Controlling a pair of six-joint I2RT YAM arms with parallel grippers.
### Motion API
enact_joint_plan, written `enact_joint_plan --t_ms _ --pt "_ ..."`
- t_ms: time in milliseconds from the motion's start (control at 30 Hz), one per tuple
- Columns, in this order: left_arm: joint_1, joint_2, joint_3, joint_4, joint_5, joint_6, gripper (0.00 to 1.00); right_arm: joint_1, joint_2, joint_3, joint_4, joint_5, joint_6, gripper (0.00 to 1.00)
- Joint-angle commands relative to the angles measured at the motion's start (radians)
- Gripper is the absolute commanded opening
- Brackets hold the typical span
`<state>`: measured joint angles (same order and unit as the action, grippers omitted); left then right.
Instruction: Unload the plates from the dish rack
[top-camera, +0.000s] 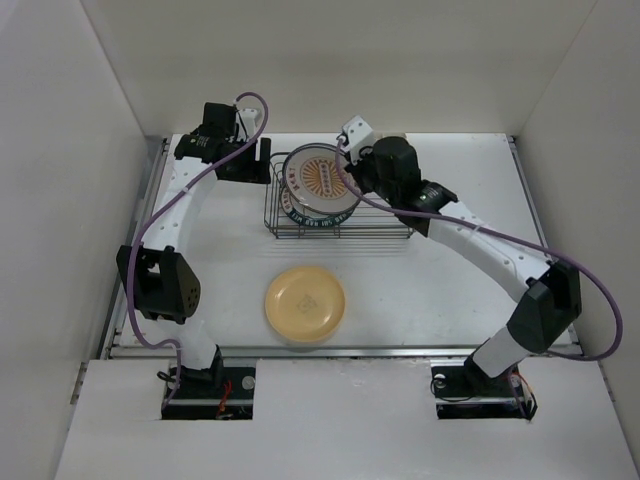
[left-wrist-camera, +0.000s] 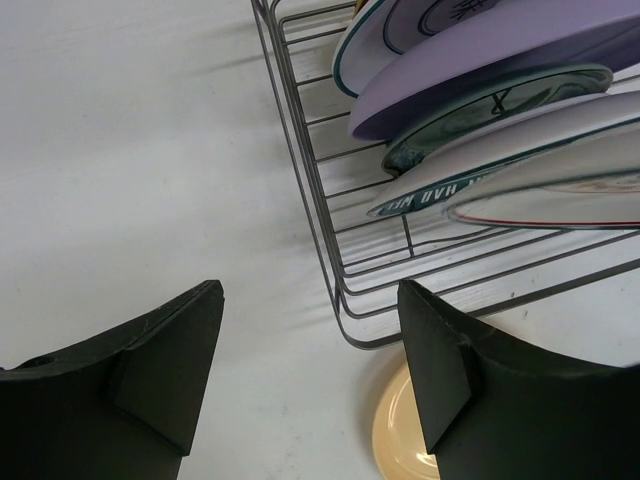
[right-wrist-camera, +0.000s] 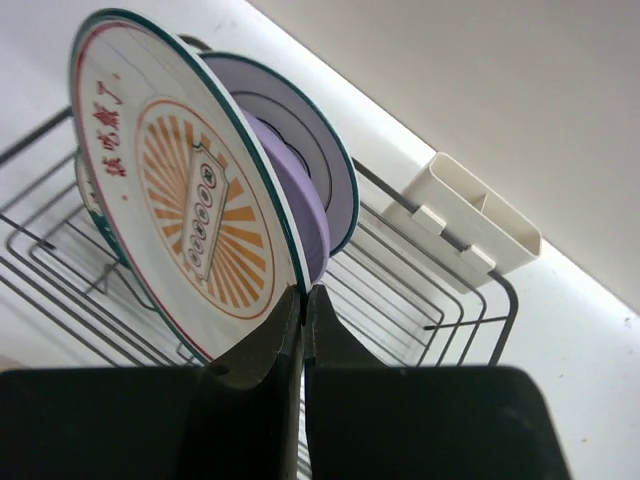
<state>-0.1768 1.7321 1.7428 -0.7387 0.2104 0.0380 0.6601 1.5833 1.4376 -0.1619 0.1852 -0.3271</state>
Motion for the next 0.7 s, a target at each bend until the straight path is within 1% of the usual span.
enact_joint_plan --t_ms 0,67,133,167,233,300,333,367,400,433,467,500,567,600,667 --pt "0.000 -0.059 -0.005 -0.005 0.023 0.020 0.68 -0.030 -0.078 0.021 0.092 0.057 0.175 0.00" --pt "0.000 -0.059 -0.005 -0.005 0.035 0.033 0.68 -0.059 -0.107 0.021 0.082 0.021 0.235 0.00" --pt "0.000 -0.059 -0.005 -0.014 0.053 0.066 0.68 -0.079 -0.164 -0.029 0.070 -0.001 0.292 0.00" --pt "0.000 -0.048 0.006 -0.014 0.078 0.079 0.68 -0.089 -0.184 -0.043 0.061 -0.001 0.351 0.00" --pt "-0.009 -0.037 0.015 -0.025 0.087 0.106 0.66 -0.120 -0.251 -0.078 0.004 -0.013 0.416 0.00" --pt "-0.032 -0.025 0.024 -0.034 0.096 0.164 0.65 -0.129 -0.311 -0.120 -0.033 -0.023 0.517 0.00" --pt "-0.032 -0.010 0.024 -0.034 0.096 0.186 0.65 -0.145 -0.342 -0.173 -0.053 -0.023 0.555 0.00" --pt "-0.045 0.001 0.033 -0.034 0.096 0.206 0.63 -0.155 -0.409 -0.204 -0.104 -0.023 0.595 0.00" --pt "-0.046 0.024 0.034 -0.034 0.096 0.238 0.61 -0.155 -0.442 -0.236 -0.137 -0.013 0.673 0.00" --pt "-0.058 0.038 0.047 -0.034 0.096 0.252 0.59 -0.155 -0.477 -0.296 -0.174 0.000 0.710 0.00" --pt "-0.070 0.050 0.066 -0.034 0.087 0.266 0.58 -0.155 -0.549 -0.327 -0.258 0.000 0.753 0.00" --pt "-0.070 0.064 0.078 -0.034 0.087 0.278 0.56 -0.155 -0.590 -0.359 -0.296 0.014 0.829 0.00" --pt "-0.102 0.096 0.102 -0.034 0.066 0.325 0.56 -0.155 -0.679 -0.449 -0.368 0.014 0.916 0.00" --pt "-0.113 0.096 0.112 -0.034 0.066 0.344 0.56 -0.155 -0.774 -0.472 -0.431 0.014 0.978 0.00" --pt "-0.147 0.109 0.112 -0.007 0.017 0.371 0.56 -0.155 -0.871 -0.508 -0.493 0.023 1.042 0.00"
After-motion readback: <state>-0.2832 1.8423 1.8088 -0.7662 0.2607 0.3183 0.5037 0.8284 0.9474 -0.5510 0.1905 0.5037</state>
